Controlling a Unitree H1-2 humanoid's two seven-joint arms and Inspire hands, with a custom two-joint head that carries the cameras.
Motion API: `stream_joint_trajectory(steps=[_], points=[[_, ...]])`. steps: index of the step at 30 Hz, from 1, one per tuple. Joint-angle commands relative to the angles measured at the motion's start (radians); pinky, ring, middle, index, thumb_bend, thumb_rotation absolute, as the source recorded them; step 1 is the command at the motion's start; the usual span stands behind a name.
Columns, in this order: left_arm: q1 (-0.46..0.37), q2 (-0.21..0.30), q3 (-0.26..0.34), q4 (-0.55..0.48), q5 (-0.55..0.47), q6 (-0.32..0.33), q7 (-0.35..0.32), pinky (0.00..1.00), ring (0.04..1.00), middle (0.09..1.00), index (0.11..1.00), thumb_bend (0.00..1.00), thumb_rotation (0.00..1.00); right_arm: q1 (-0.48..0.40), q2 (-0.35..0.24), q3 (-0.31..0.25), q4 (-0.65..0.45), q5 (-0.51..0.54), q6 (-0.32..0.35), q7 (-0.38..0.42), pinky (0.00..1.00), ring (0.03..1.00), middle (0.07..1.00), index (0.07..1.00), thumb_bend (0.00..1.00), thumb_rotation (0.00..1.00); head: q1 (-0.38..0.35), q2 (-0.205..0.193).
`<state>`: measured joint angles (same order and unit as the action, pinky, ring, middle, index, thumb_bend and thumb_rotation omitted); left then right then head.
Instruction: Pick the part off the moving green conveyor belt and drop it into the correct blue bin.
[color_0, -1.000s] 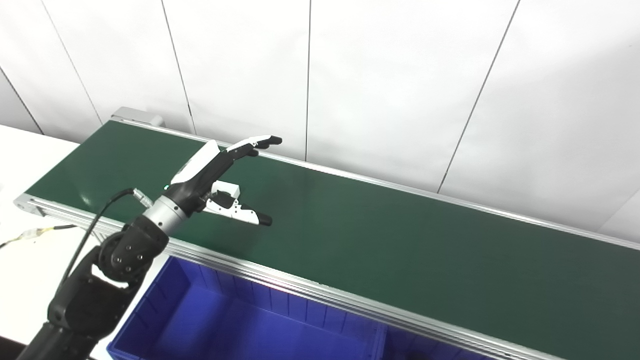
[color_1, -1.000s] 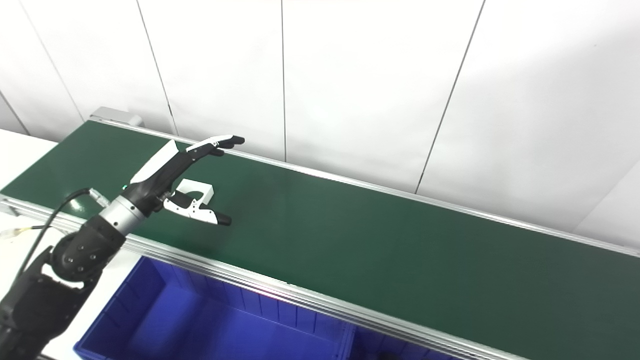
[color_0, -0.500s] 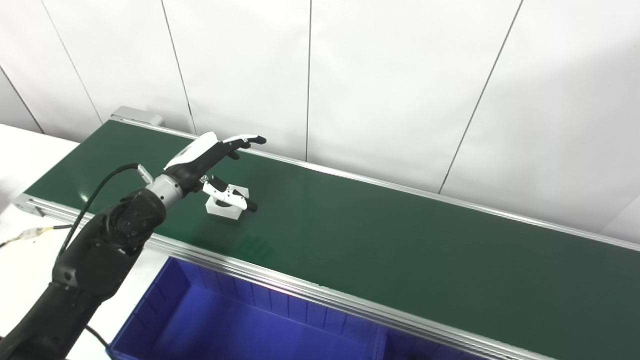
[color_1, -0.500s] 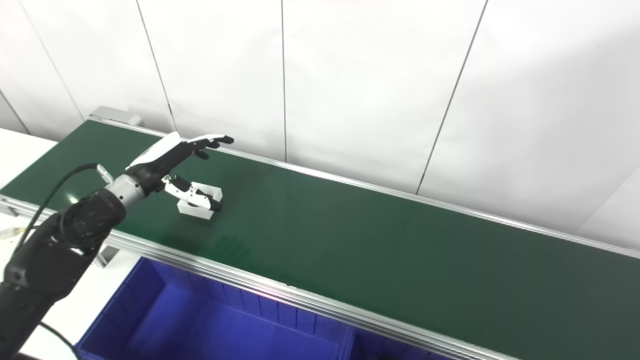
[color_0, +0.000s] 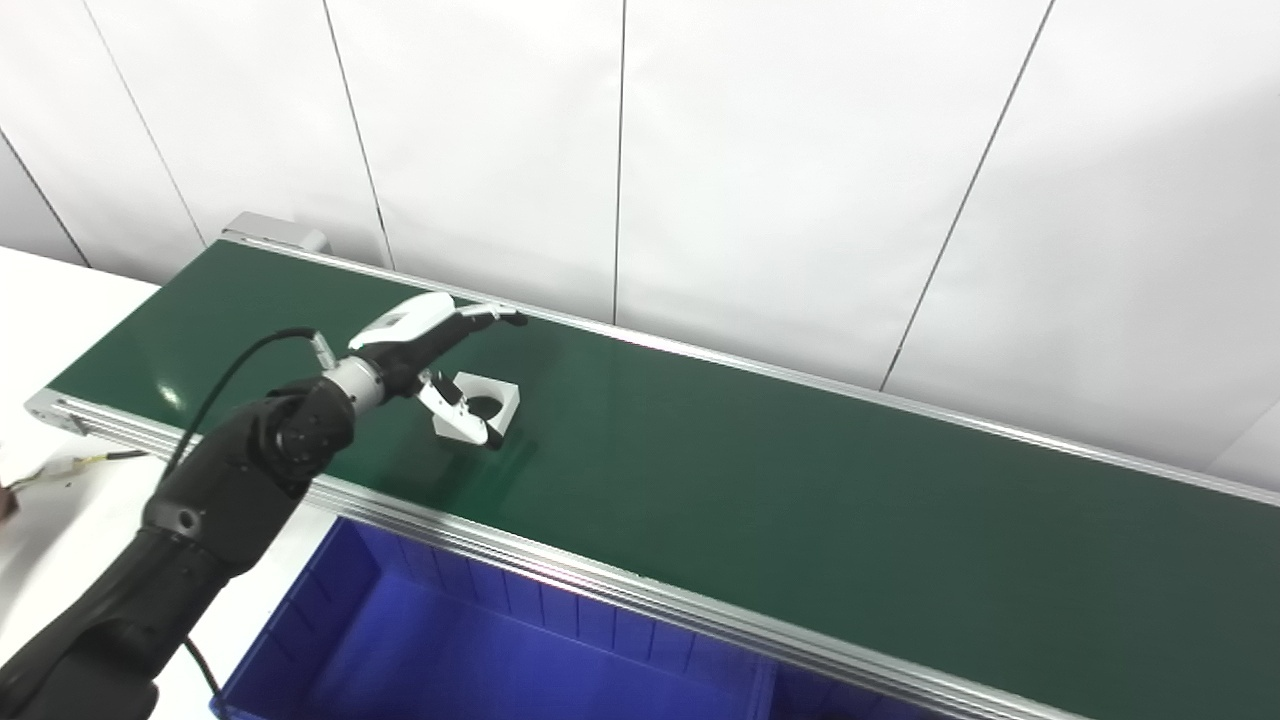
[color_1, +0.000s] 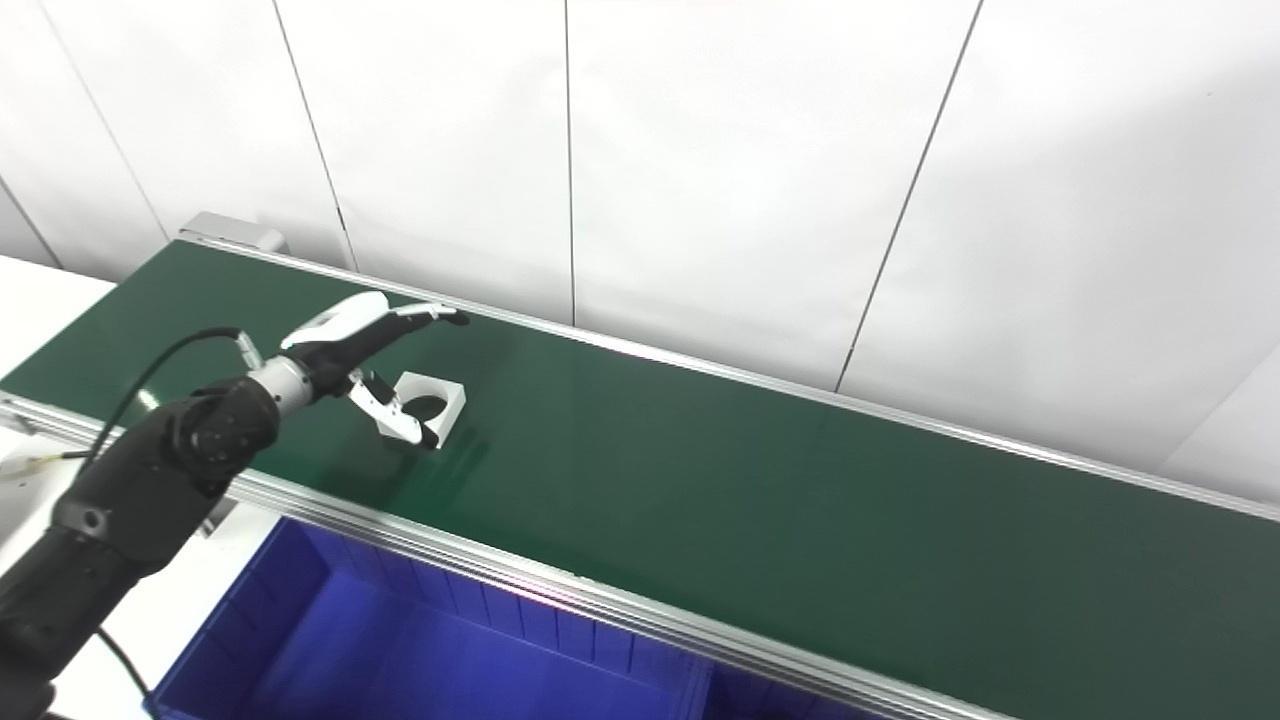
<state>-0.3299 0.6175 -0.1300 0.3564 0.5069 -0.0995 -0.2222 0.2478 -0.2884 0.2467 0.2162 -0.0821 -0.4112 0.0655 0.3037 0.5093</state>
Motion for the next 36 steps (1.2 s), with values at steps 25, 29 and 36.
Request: stream_joint_trajectory(steps=[25, 29, 36], points=[[-0.157, -0.066, -0.191, 0.207, 0.227, 0.004, 0.175, 0.97, 0.976, 0.965, 0.906, 0.79, 0.00, 0.026, -0.002, 0.000, -0.058, 0.001, -0.059, -0.028, 0.74, 0.810, 0.858, 0.919, 0.96, 0.40, -0.005, 0.013], [-0.169, -0.070, -0.211, 0.219, 0.247, 0.021, 0.177, 0.96, 0.961, 0.953, 0.897, 0.75, 0.00, 0.026, -0.006, 0.006, -0.060, -0.007, -0.059, -0.039, 0.75, 0.819, 0.863, 0.920, 0.95, 0.41, -0.002, 0.013], [-0.170, -0.090, -0.193, 0.195, 0.212, 0.100, 0.132, 0.62, 0.709, 0.858, 0.832, 0.64, 0.00, 0.034, -0.007, 0.004, -0.070, 0.005, -0.059, -0.034, 0.75, 0.824, 0.870, 0.924, 0.95, 0.41, 0.001, 0.020]])
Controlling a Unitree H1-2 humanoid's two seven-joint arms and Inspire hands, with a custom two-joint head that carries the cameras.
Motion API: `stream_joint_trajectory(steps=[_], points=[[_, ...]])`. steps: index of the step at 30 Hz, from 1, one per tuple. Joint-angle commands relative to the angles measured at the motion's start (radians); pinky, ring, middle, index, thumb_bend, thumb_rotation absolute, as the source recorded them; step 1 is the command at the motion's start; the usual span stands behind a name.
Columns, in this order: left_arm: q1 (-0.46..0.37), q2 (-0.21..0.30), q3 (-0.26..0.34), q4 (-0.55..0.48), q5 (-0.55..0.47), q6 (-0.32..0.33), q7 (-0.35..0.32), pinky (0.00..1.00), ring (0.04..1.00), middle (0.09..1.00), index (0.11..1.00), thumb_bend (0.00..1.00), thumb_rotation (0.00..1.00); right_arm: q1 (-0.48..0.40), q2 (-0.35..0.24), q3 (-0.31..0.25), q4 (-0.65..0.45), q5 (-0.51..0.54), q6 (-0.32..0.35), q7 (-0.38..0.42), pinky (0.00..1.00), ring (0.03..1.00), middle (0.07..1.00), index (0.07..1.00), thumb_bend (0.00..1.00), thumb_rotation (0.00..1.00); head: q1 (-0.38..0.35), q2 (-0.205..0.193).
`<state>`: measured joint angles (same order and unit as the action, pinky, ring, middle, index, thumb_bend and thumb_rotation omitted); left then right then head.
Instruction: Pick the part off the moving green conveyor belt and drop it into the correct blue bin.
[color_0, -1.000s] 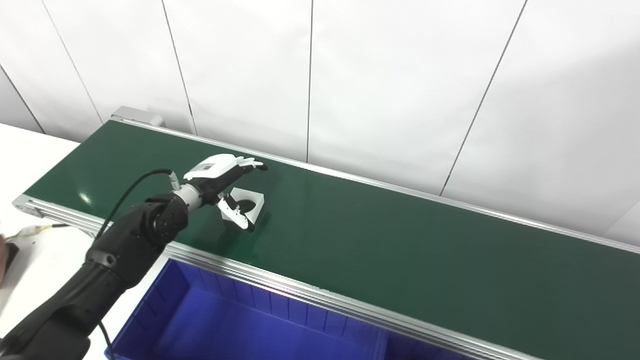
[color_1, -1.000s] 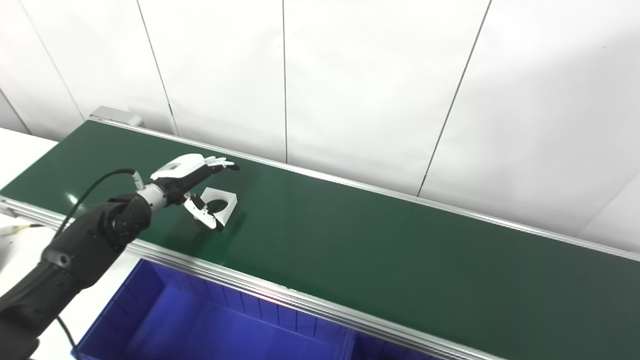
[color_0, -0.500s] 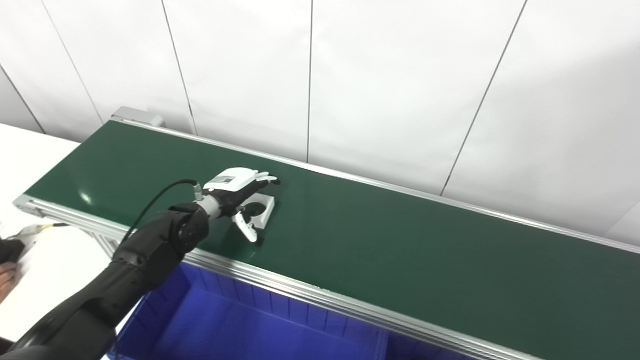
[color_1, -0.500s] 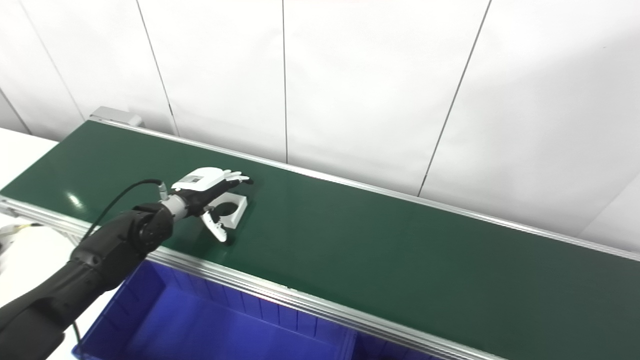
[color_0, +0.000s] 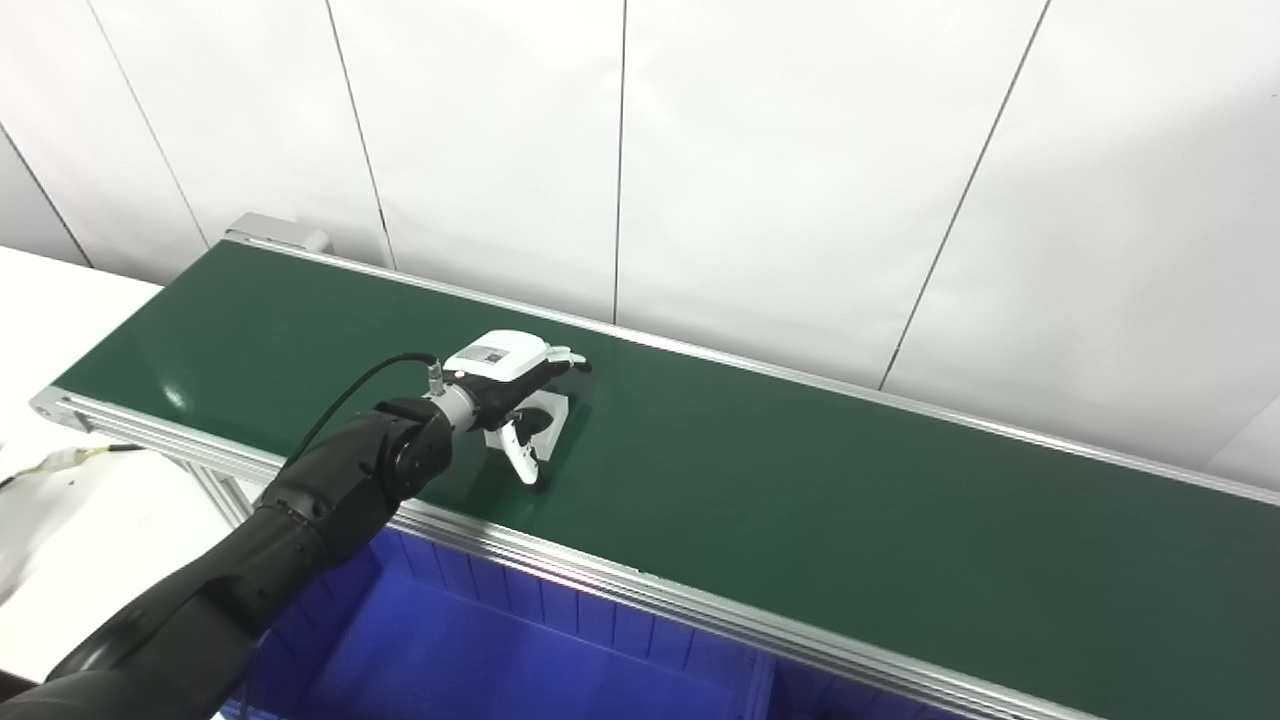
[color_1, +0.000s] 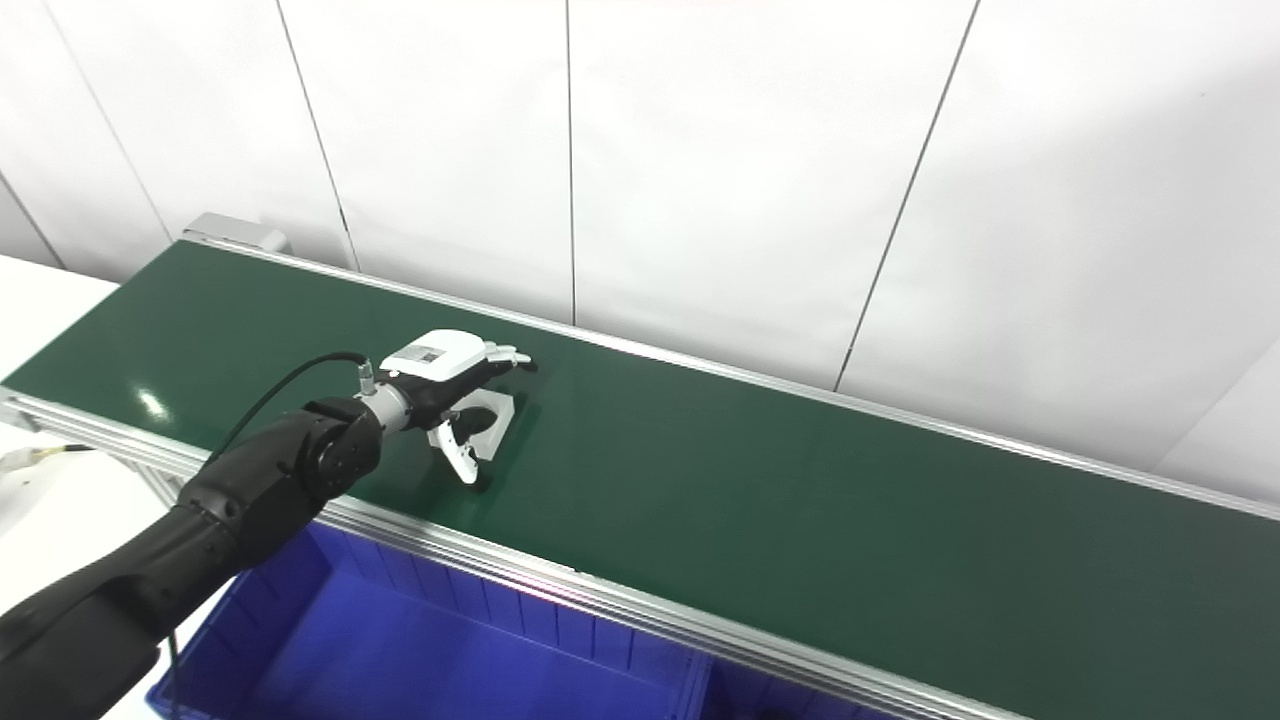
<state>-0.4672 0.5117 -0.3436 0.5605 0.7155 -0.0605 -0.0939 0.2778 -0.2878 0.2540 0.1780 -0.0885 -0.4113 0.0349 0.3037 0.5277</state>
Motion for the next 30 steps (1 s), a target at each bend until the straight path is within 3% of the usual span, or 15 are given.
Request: stream_joint_trajectory(steps=[1, 3, 4, 7, 16, 23, 27, 29, 30], points=[[-0.032, 0.010, 0.026, -0.013, -0.004, 0.075, -0.003, 0.56, 0.666, 0.840, 0.820, 0.63, 0.00, 0.006, -0.006, -0.006, -0.033, 0.017, -0.059, 0.000, 0.75, 0.824, 0.870, 0.924, 0.95, 0.41, 0.001, 0.001], [-0.031, 0.005, 0.027, -0.017, -0.001, 0.089, -0.007, 0.47, 0.583, 0.703, 0.718, 0.55, 0.00, 0.007, -0.007, -0.006, -0.035, 0.015, -0.059, -0.002, 0.76, 0.828, 0.873, 0.925, 0.95, 0.41, 0.002, 0.004], [-0.031, 0.005, 0.023, -0.019, 0.003, 0.096, -0.011, 0.43, 0.527, 0.537, 0.615, 0.53, 0.00, 0.008, -0.008, -0.005, -0.036, 0.008, -0.059, -0.009, 0.75, 0.826, 0.871, 0.924, 0.95, 0.42, 0.003, 0.005], [-0.036, 0.005, 0.008, -0.010, 0.013, 0.115, -0.020, 0.44, 0.512, 0.476, 0.539, 0.51, 0.00, 0.009, -0.008, -0.004, -0.037, 0.005, -0.059, -0.014, 0.75, 0.827, 0.870, 0.923, 0.95, 0.42, 0.003, 0.006], [-0.045, -0.006, -0.016, -0.002, 0.034, 0.241, -0.054, 0.41, 0.492, 0.497, 0.490, 0.52, 0.00, 0.009, -0.009, -0.004, -0.040, 0.012, -0.059, -0.013, 0.76, 0.828, 0.870, 0.928, 0.94, 0.43, 0.007, 0.008], [-0.036, -0.003, -0.002, -0.030, 0.014, 0.265, -0.063, 0.41, 0.498, 0.507, 0.484, 0.52, 0.00, 0.004, -0.011, -0.003, -0.035, 0.012, -0.059, -0.014, 0.77, 0.826, 0.866, 0.929, 0.93, 0.43, 0.027, 0.009], [0.001, 0.003, 0.046, -0.122, -0.031, 0.233, -0.043, 0.44, 0.521, 0.527, 0.475, 0.51, 0.00, 0.002, -0.013, -0.003, -0.033, 0.011, -0.059, -0.014, 0.76, 0.827, 0.870, 0.931, 0.93, 0.44, 0.030, 0.011], [0.035, -0.001, 0.090, -0.216, -0.066, 0.223, -0.037, 0.44, 0.520, 0.521, 0.477, 0.52, 0.00, 0.002, -0.011, -0.006, -0.033, 0.021, -0.059, -0.008, 0.77, 0.827, 0.871, 0.933, 0.93, 0.43, 0.029, 0.014], [0.053, -0.003, 0.107, -0.267, -0.079, 0.221, -0.037, 0.41, 0.453, 0.517, 0.495, 0.50, 0.00, 0.002, -0.011, -0.007, -0.034, 0.024, -0.059, -0.006, 0.77, 0.825, 0.867, 0.934, 0.92, 0.43, 0.029, 0.015]])
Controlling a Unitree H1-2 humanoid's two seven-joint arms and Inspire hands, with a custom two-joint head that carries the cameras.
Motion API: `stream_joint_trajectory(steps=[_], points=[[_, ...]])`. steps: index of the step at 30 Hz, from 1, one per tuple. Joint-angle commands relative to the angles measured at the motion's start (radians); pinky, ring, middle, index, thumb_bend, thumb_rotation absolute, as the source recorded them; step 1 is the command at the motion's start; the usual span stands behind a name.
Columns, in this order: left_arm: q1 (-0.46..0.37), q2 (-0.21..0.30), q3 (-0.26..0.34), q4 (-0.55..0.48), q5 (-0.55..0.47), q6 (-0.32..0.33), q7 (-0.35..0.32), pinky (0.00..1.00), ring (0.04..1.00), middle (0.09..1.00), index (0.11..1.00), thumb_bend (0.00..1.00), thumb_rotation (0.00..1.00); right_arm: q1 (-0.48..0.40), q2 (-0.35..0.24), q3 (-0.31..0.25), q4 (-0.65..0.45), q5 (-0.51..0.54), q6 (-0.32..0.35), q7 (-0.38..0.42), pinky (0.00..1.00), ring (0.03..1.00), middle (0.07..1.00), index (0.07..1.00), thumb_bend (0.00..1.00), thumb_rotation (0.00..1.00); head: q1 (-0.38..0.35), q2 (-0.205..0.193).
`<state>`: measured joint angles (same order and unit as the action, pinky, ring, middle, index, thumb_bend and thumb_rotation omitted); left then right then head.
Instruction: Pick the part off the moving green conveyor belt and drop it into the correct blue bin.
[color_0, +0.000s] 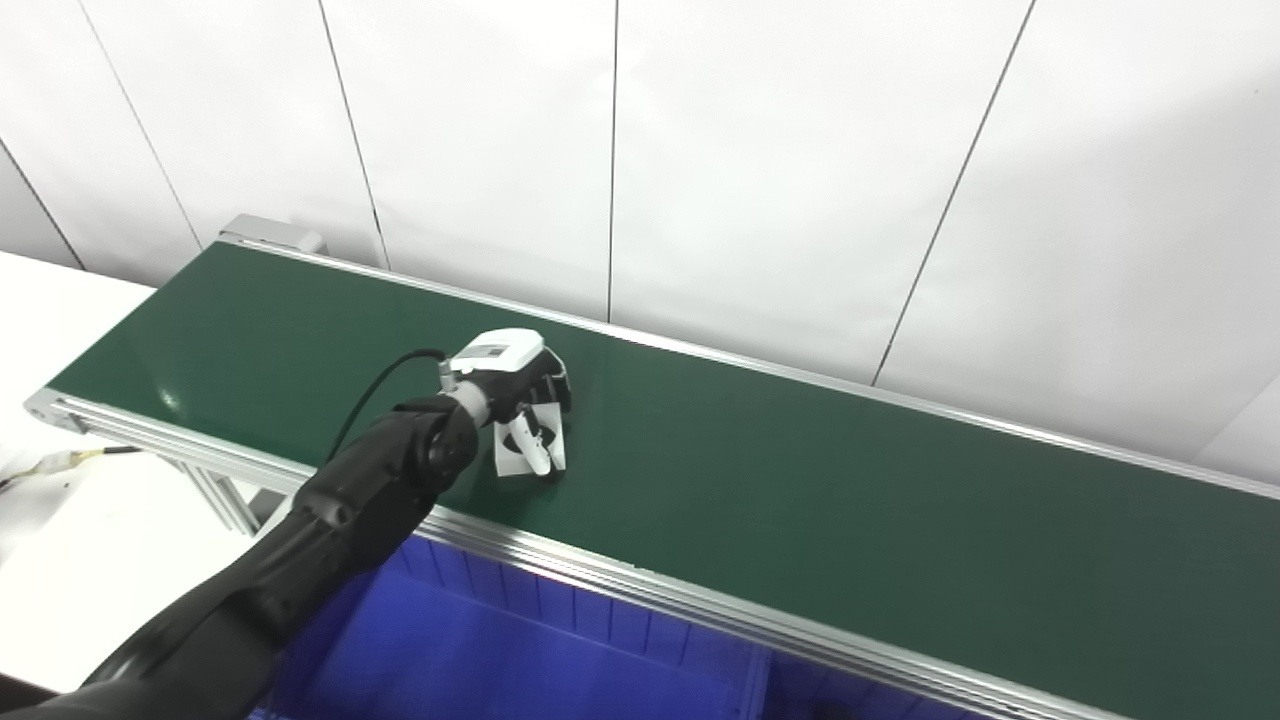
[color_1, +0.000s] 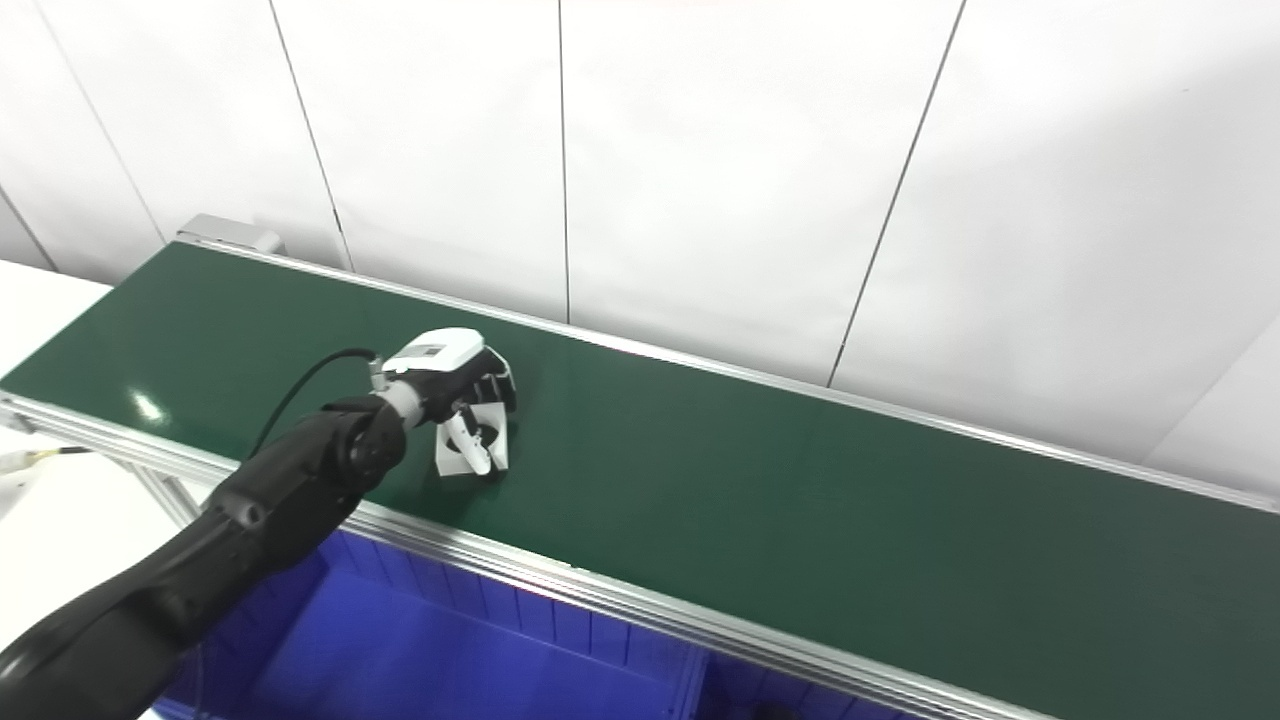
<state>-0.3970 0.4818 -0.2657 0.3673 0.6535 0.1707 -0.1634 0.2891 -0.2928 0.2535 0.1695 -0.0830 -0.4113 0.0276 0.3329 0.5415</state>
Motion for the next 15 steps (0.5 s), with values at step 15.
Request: stream_joint_trajectory(steps=[15], points=[[0.256, -0.072, 0.170, -0.605, -0.237, -0.067, 0.007, 0.27, 0.361, 0.455, 0.541, 0.49, 0.00, -0.005, -0.005, -0.011, -0.049, 0.020, -0.059, 0.001, 0.76, 0.818, 0.855, 0.921, 0.94, 0.43, -0.095, 0.051]])
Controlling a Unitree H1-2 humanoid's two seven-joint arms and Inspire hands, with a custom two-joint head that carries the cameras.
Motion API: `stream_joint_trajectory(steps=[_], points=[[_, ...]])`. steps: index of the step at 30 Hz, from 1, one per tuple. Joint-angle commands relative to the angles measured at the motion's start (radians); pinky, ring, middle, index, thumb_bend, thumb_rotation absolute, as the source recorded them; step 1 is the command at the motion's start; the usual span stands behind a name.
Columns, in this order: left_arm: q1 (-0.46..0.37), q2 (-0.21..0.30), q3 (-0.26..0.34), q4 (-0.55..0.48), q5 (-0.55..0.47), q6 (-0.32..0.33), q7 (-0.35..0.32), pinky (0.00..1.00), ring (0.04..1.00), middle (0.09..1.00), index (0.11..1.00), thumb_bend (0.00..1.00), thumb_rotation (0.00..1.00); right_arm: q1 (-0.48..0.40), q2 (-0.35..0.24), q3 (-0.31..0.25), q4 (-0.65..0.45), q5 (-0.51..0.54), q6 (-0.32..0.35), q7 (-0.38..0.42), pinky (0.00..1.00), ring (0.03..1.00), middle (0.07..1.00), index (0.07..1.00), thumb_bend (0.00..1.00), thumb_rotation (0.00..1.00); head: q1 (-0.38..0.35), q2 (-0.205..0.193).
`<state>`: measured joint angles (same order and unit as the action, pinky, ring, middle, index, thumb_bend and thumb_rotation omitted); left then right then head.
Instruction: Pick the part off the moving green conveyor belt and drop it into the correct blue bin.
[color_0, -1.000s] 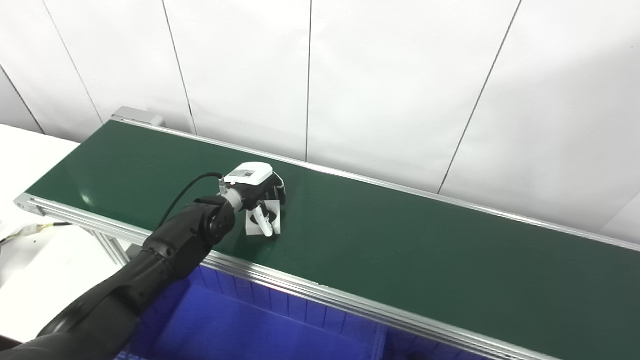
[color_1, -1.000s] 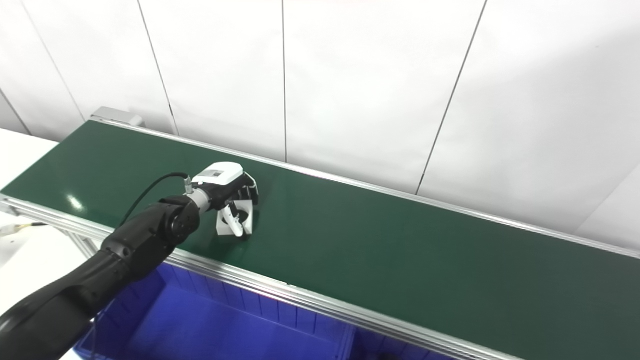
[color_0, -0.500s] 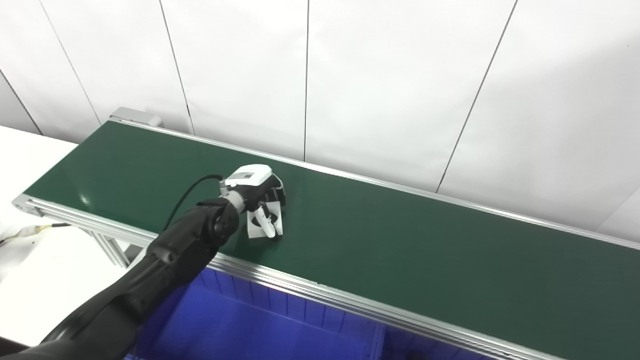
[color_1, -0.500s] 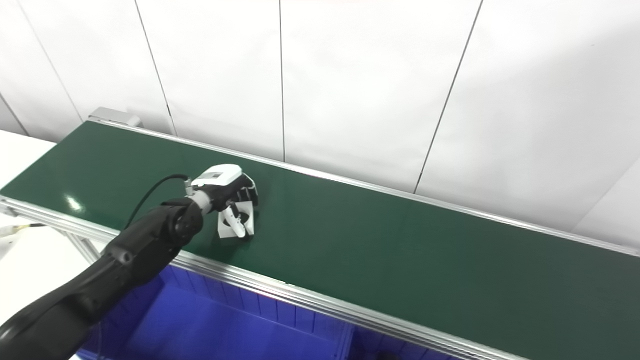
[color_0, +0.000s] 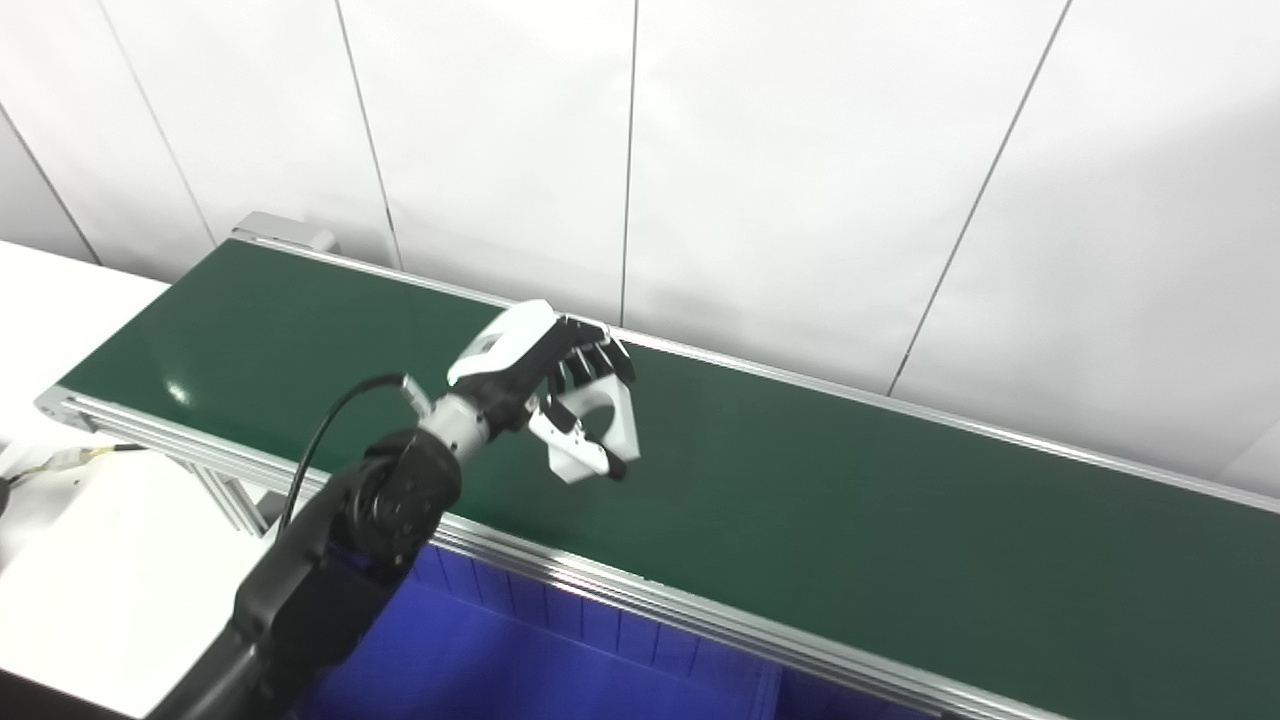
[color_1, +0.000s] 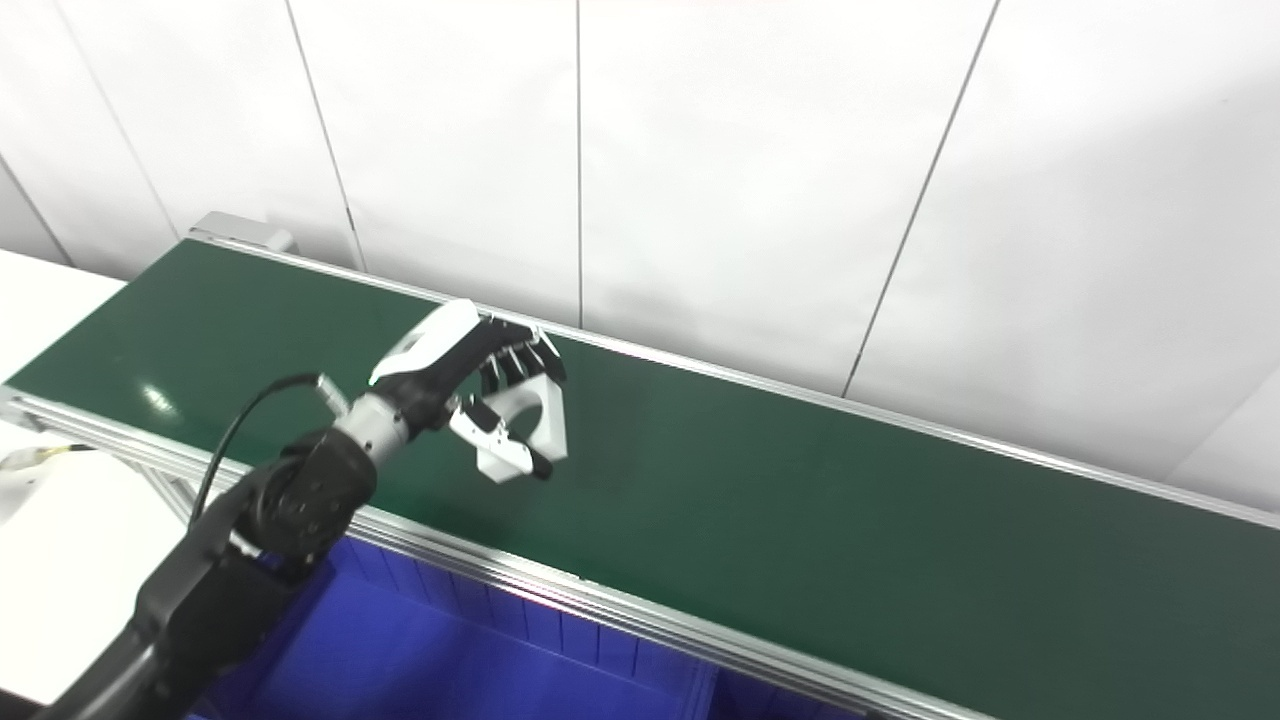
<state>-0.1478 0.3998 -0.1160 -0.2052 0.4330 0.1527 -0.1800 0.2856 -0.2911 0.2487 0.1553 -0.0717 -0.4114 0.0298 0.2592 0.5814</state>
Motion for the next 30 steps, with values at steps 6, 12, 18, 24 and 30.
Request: stream_joint_trajectory(steps=[6, 12, 18, 24, 30], points=[[0.097, -0.012, 0.029, -0.054, -0.086, -0.181, 0.037, 0.30, 0.377, 0.469, 0.539, 0.49, 0.00, 0.010, -0.004, -0.002, -0.066, -0.014, -0.058, -0.015, 0.75, 0.806, 0.845, 0.908, 0.93, 0.43, -0.106, 0.055], [0.174, -0.025, 0.021, -0.003, -0.131, -0.316, 0.035, 0.35, 0.392, 0.484, 0.537, 0.49, 0.00, 0.020, 0.011, 0.004, -0.100, -0.032, -0.058, -0.021, 0.75, 0.801, 0.838, 0.904, 0.93, 0.44, -0.202, 0.105], [0.226, -0.037, 0.008, 0.076, -0.152, -0.401, 0.022, 0.36, 0.404, 0.497, 0.526, 0.49, 0.00, 0.033, 0.051, 0.005, -0.143, -0.061, -0.056, -0.014, 0.78, 0.825, 0.851, 0.923, 0.90, 0.43, -0.283, 0.152], [0.269, -0.039, -0.036, 0.162, -0.171, -0.507, 0.006, 0.39, 0.423, 0.503, 0.512, 0.50, 0.00, 0.045, 0.100, -0.002, -0.208, -0.099, -0.010, -0.002, 0.80, 0.839, 0.865, 0.939, 0.88, 0.43, -0.348, 0.215], [0.308, -0.047, -0.076, 0.195, -0.150, -0.543, 0.000, 0.42, 0.436, 0.506, 0.503, 0.50, 0.00, 0.045, 0.127, -0.009, -0.245, -0.115, 0.035, 0.009, 0.78, 0.837, 0.873, 0.942, 0.88, 0.42, -0.380, 0.251]])
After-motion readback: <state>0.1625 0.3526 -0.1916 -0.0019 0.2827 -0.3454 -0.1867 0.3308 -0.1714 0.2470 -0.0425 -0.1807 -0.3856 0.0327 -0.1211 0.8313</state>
